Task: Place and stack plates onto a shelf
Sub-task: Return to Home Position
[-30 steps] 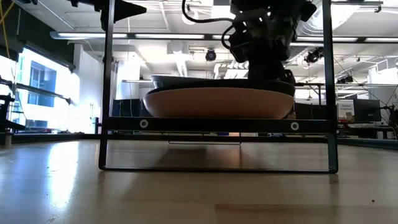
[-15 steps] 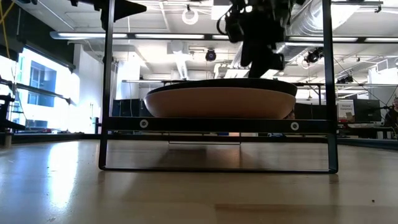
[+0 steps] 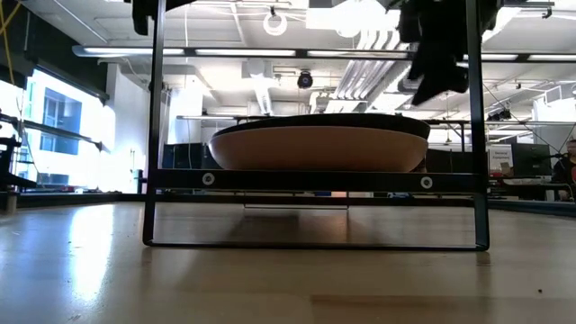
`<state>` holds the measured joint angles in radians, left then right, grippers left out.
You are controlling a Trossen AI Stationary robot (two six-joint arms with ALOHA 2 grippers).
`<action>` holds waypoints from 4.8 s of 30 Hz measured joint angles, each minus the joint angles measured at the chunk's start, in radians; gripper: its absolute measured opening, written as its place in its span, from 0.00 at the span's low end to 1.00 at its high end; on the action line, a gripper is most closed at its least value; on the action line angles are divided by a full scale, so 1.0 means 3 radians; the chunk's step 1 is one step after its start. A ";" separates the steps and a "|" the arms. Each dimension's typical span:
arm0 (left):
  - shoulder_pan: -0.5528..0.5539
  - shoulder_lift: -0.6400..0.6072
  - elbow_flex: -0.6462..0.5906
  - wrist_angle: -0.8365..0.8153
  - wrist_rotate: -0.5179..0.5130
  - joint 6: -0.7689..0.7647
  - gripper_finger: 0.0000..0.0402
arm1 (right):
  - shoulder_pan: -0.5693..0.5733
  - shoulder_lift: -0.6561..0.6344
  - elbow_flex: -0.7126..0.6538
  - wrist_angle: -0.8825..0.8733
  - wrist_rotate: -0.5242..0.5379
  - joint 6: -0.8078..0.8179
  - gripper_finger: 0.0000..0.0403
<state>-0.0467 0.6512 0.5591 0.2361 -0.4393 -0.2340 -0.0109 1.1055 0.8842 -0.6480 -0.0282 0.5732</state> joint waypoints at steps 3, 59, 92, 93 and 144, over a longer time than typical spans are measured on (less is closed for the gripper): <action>0.0001 0.0006 0.0000 -0.0012 -0.0027 -0.0061 0.41 | -0.0005 -0.0381 -0.0336 0.0769 0.0193 0.0018 0.56; 0.0001 -0.2159 -0.1642 0.0135 0.0384 -0.0075 0.00 | -0.0008 -0.0866 -0.0705 0.2273 0.1056 -0.0811 0.56; 0.0001 -0.2156 -0.1818 0.0155 0.0473 -0.0260 0.00 | 0.0304 -0.3201 -0.1120 0.0503 0.0368 -0.0737 0.01; 0.0001 -0.2156 -0.1818 0.0155 0.0473 -0.0260 0.00 | 0.0316 -0.3341 -0.1296 0.0652 0.0373 -0.0697 0.01; -0.0006 -0.2157 -0.1821 -0.0127 0.0472 -0.0259 0.00 | 0.0412 -0.3642 -0.2916 0.2268 -0.0288 -0.0868 0.00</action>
<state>-0.0486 0.0040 0.0128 0.1979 -0.2977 -0.3119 0.1127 0.0129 0.0093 0.0323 -0.1146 0.3126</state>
